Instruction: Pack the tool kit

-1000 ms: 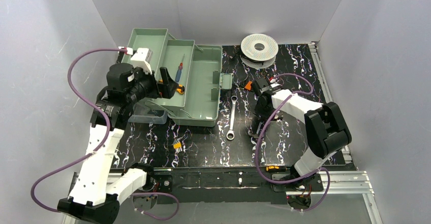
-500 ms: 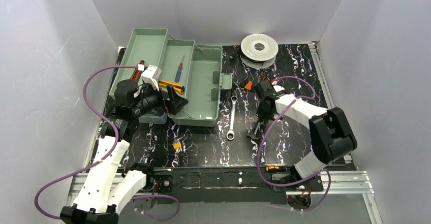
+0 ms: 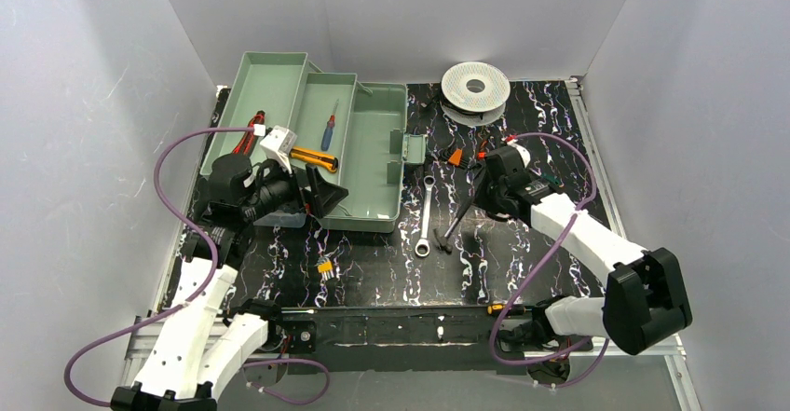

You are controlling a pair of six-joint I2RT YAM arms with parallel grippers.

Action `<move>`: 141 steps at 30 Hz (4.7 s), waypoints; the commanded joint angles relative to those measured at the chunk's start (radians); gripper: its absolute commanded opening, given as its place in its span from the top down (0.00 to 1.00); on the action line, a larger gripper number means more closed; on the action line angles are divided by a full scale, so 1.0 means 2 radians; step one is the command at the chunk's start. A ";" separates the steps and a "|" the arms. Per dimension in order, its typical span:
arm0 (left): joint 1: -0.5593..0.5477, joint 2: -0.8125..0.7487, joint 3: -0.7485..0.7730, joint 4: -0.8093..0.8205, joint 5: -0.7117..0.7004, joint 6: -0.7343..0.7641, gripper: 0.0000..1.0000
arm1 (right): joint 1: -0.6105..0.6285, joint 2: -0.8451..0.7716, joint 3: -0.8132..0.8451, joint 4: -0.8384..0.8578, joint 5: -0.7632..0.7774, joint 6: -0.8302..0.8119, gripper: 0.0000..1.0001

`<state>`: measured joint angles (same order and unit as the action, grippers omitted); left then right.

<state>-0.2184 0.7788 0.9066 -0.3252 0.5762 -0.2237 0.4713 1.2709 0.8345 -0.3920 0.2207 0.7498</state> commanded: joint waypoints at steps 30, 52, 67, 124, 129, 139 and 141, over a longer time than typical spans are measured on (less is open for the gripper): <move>-0.003 0.013 -0.012 0.010 0.021 -0.023 0.02 | 0.024 0.261 0.168 -0.106 0.053 0.069 0.46; -0.006 -0.006 -0.011 -0.003 0.011 -0.010 0.02 | 0.015 0.061 0.007 0.112 -0.114 -0.066 0.99; -0.007 -0.004 -0.011 -0.004 0.009 -0.005 0.02 | 0.016 0.076 0.147 0.175 -0.267 -0.072 0.99; -0.006 -0.038 -0.015 -0.003 0.007 0.010 0.01 | 0.130 0.112 0.190 0.134 0.011 -0.102 0.39; -0.007 -0.038 -0.015 0.001 0.013 0.008 0.01 | 0.128 0.019 0.078 0.145 0.040 -0.094 0.39; -0.007 -0.030 -0.019 0.007 0.007 0.000 0.01 | 0.118 0.022 0.078 -0.053 0.188 -0.037 0.33; -0.006 -0.027 -0.019 0.007 0.008 -0.001 0.00 | 0.081 0.030 0.083 -0.067 0.161 -0.046 0.33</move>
<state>-0.2264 0.7185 0.8753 -0.3283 0.5838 -0.2214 0.7185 1.3102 0.9794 -0.4000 0.4633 0.6472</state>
